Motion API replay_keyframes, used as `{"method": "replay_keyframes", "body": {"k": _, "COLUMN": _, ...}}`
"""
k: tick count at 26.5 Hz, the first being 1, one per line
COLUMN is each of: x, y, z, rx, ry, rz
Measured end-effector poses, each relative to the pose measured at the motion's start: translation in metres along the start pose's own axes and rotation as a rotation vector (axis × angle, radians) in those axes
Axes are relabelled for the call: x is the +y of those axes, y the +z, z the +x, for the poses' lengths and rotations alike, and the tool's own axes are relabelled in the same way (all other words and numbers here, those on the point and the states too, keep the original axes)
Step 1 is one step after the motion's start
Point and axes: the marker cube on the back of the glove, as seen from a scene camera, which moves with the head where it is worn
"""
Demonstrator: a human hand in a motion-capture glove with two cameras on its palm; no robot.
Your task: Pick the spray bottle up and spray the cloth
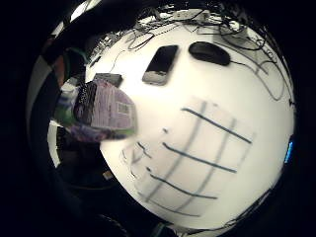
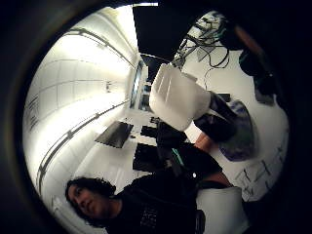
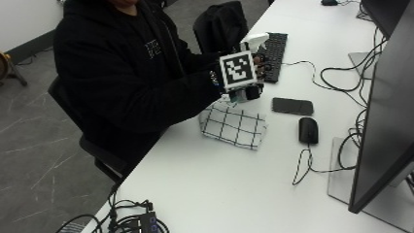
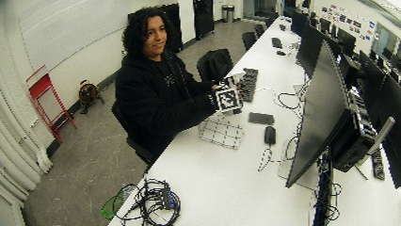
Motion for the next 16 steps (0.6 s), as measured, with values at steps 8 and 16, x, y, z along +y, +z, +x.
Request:
{"method": "replay_keyframes", "body": {"k": 8, "x": 0.047, "y": -0.057, "z": 0.020, "rx": 0.573, "ry": 0.123, "rz": -0.036}}
{"method": "replay_keyframes", "body": {"k": 16, "x": 0.107, "y": -0.059, "z": 0.017, "rx": 0.704, "ry": 0.130, "rz": -0.132}}
